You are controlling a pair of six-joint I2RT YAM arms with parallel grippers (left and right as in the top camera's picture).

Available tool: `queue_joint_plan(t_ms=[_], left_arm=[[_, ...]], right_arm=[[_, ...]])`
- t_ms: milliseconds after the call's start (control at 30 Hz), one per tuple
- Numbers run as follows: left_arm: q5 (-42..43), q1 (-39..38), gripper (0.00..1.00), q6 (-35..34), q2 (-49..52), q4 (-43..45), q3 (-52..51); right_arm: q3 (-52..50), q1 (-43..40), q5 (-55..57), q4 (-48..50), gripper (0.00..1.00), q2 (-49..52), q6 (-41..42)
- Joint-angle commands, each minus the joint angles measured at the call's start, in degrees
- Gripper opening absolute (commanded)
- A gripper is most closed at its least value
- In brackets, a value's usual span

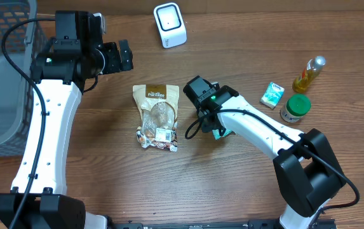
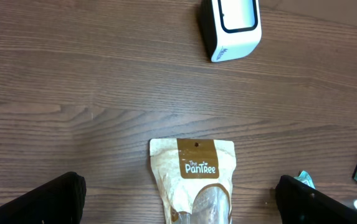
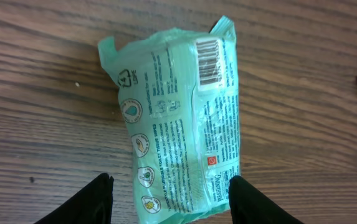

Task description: Scan the item barcode

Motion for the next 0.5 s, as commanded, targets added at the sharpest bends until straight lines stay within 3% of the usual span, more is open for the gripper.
queue_joint_plan(t_ms=[0, 467], left_arm=[[-0.1, -0.2, 0.99, 1.3, 0.0, 0.1, 0.7], [-0.1, -0.2, 1.0, 1.3, 0.0, 0.1, 0.7]], right_arm=[[-2.4, 0.0, 0.6, 1.2, 0.56, -0.1, 0.7], [-9.3, 0.0, 0.6, 8.9, 0.4, -0.1, 0.7]])
